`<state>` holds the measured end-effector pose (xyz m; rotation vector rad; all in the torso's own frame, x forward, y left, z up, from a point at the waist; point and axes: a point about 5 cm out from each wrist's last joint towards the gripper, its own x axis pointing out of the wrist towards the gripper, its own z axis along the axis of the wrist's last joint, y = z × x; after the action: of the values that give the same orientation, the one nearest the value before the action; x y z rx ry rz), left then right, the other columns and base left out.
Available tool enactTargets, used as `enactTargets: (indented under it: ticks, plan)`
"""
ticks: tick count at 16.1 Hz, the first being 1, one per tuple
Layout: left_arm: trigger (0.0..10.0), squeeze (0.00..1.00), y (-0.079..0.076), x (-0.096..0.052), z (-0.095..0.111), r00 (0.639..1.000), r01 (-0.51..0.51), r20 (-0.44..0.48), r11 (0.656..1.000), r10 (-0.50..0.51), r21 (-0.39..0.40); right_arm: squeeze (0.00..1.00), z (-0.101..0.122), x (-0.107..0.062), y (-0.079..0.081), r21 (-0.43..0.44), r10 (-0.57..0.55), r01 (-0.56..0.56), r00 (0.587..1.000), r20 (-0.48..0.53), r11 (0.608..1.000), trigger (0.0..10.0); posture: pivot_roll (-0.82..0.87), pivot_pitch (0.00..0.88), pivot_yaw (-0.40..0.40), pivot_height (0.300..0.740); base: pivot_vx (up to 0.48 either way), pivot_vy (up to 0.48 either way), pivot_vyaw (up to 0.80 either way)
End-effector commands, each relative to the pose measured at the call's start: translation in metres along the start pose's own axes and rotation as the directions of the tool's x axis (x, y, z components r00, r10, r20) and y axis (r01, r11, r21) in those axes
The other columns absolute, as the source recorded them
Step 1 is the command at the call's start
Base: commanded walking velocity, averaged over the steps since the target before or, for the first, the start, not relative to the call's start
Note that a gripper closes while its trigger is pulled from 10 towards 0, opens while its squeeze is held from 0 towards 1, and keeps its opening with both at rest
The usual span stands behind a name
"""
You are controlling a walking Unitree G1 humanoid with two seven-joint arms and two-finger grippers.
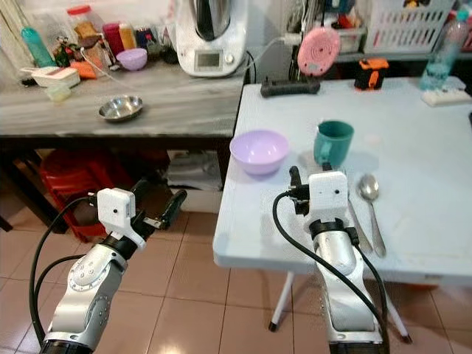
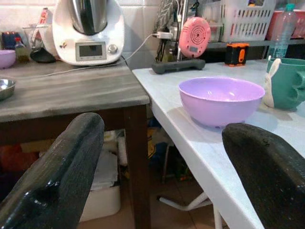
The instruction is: Setting the table
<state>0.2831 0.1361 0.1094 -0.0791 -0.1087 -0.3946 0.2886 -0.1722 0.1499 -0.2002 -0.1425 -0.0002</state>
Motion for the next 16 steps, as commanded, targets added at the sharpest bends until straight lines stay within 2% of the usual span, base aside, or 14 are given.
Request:
enactTargets:
  ticks: [1,3,5,9,12,16]
  plan:
    - [10.0,0.0,0.002,-0.002,-0.001,1.0,0.004,-0.005,1.0,-0.004,0.007,0.0,0.007,0.003,0.002,0.0,0.007,-0.007,1.0,0.015,1.0,10.0,-0.11,0.0,0.107,0.74,0.292,0.0,0.0]
    - [10.0,0.0,0.0,-0.003,-0.002,1.0,0.012,-0.006,1.0,-0.012,0.004,0.0,0.007,0.004,0.002,0.006,0.007,-0.007,1.0,0.013,1.0,10.0,-0.11,0.0,0.106,0.74,0.336,0.0,0.0]
    - [10.0,0.0,-0.002,-0.003,-0.003,1.0,0.022,-0.009,1.0,-0.022,0.003,0.0,0.007,0.004,0.003,0.011,0.013,-0.013,1.0,0.01,1.0,10.0,-0.11,0.0,0.106,0.74,0.343,0.0,-0.58]
    - [10.0,0.0,-0.004,-0.004,-0.005,0.999,0.036,-0.018,0.999,-0.036,0.0,0.0,0.008,0.003,0.004,-0.003,0.022,-0.022,1.0,0.01,1.0,10.0,-0.11,0.0,0.105,0.74,0.333,0.0,0.0]
    - [10.0,0.0,-0.003,-0.007,-0.007,0.999,0.027,-0.029,1.0,-0.027,-0.011,0.0,0.01,0.007,0.006,-0.036,0.055,-0.054,0.998,0.01,0.998,10.0,-0.11,0.0,0.105,0.74,0.0,0.0,0.0]
    - [10.0,0.0,0.0,-0.017,-0.013,0.997,0.047,-0.062,0.999,-0.046,0.02,0.0,0.014,0.013,0.008,-0.08,0.112,-0.11,0.993,0.021,0.991,10.0,-0.1,0.0,0.098,0.74,0.0,0.0,0.0]
